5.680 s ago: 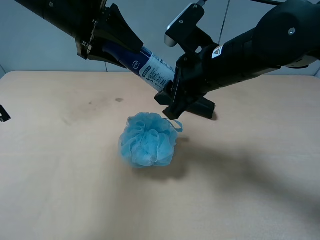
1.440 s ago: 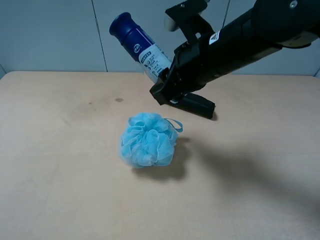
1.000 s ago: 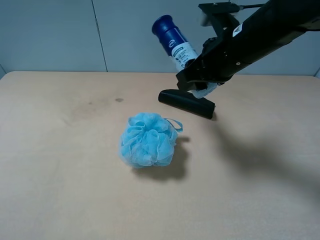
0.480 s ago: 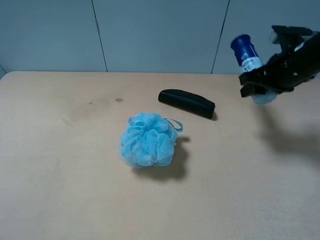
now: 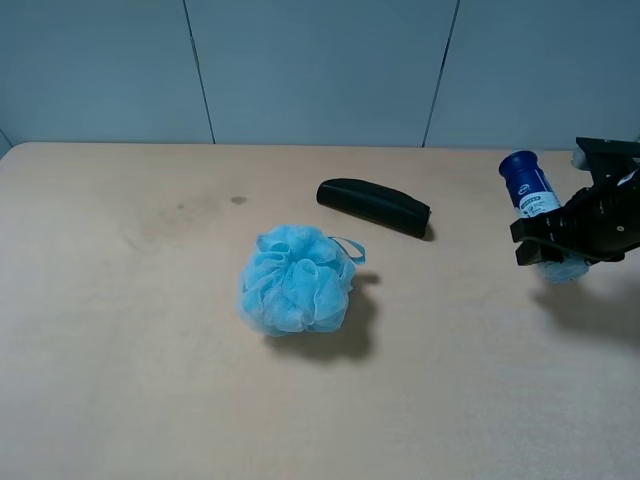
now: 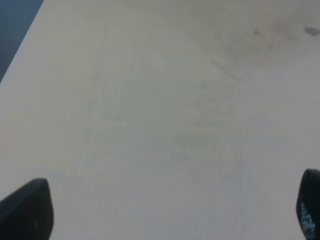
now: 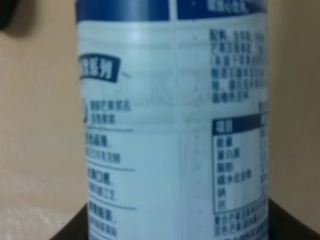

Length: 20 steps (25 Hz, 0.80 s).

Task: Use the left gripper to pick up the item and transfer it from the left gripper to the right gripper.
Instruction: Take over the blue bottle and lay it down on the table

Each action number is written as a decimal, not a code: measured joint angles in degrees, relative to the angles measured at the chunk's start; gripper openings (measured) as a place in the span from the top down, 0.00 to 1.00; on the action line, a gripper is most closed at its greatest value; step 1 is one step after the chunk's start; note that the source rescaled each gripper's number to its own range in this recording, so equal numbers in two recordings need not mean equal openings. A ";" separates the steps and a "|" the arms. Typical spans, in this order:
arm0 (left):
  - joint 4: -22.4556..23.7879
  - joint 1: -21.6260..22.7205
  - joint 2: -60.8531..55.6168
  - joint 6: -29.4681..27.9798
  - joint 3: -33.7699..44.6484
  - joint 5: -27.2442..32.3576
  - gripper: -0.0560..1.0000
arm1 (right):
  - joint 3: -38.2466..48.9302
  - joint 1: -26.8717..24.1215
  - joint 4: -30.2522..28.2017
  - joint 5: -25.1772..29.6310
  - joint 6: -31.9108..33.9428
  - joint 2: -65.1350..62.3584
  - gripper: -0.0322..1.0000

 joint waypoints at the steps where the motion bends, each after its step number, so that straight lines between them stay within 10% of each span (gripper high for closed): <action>1: 0.00 0.00 0.00 0.00 0.00 0.00 0.05 | 0.15 0.00 0.00 -0.49 0.00 0.00 0.96; 20: -0.04 0.04 0.00 -0.06 0.00 -0.06 0.06 | 1.64 4.82 2.47 -1.70 1.14 0.00 0.96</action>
